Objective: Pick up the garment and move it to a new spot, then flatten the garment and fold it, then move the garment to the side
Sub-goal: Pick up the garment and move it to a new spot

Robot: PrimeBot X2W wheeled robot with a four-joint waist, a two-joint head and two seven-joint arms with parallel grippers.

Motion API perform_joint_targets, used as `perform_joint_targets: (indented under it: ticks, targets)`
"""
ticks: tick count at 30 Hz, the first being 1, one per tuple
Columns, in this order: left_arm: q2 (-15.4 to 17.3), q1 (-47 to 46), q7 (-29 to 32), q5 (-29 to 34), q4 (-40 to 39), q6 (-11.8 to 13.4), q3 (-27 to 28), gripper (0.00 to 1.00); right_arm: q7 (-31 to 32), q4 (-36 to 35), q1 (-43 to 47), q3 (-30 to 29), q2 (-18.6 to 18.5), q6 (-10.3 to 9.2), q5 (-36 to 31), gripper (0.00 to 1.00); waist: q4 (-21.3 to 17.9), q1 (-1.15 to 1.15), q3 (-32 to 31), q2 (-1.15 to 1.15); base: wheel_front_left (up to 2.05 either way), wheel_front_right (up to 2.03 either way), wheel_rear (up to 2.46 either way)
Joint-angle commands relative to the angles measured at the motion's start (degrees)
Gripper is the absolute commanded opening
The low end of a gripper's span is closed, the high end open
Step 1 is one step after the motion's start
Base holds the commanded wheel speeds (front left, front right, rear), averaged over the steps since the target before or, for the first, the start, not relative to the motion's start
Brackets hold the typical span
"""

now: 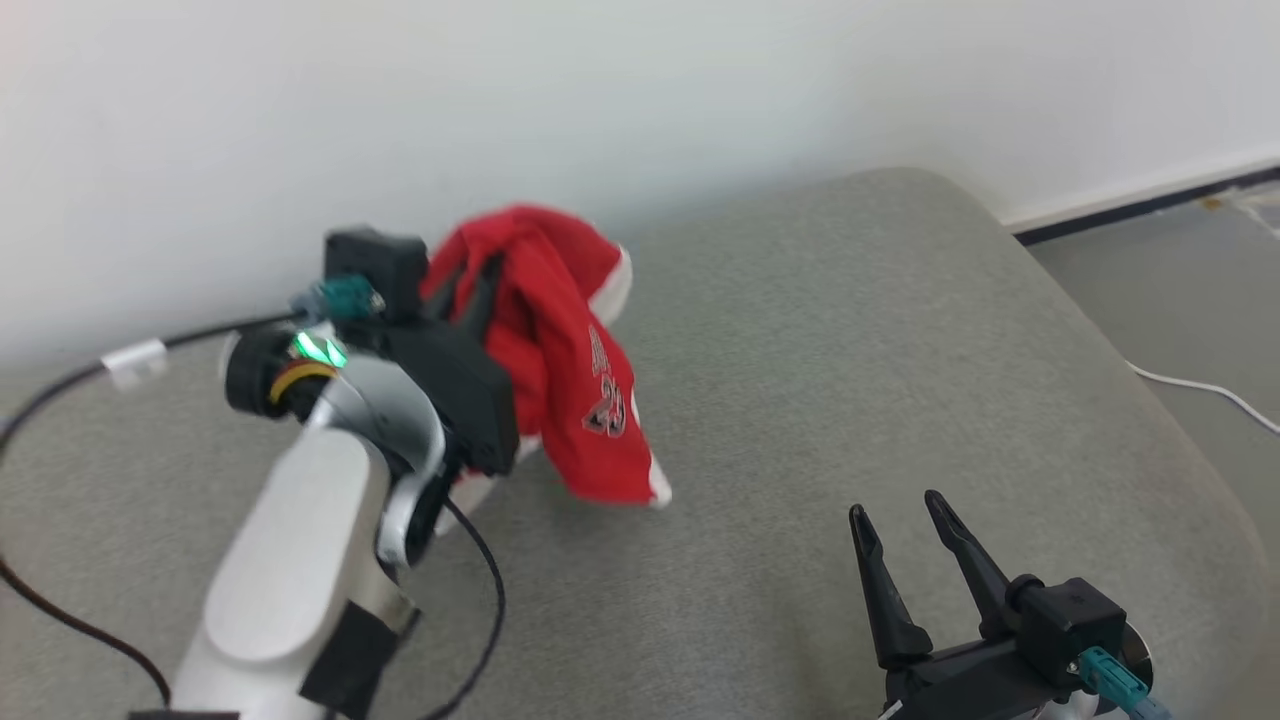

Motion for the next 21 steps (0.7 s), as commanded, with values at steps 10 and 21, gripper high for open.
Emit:
perform_joint_targets:
  ticks: [10,21]
  targets:
    - [-3.1,7.4,-2.4,-0.8,9.8,1.6,-2.8,0.16,-0.7,0.5,-0.9,1.2,0.2,0.19,1.1,1.0,-4.4,0.0,3.2,0.0,0.0,0.0,0.0]
    - [-3.9,9.1,-9.0,-2.1,12.4,3.1,-1.8,1.0,-0.2,0.9,0.0,0.6,0.2,0.19,0.7,1.0,1.1,0.0,1.8,0.0,0.0,0.0,0.0]
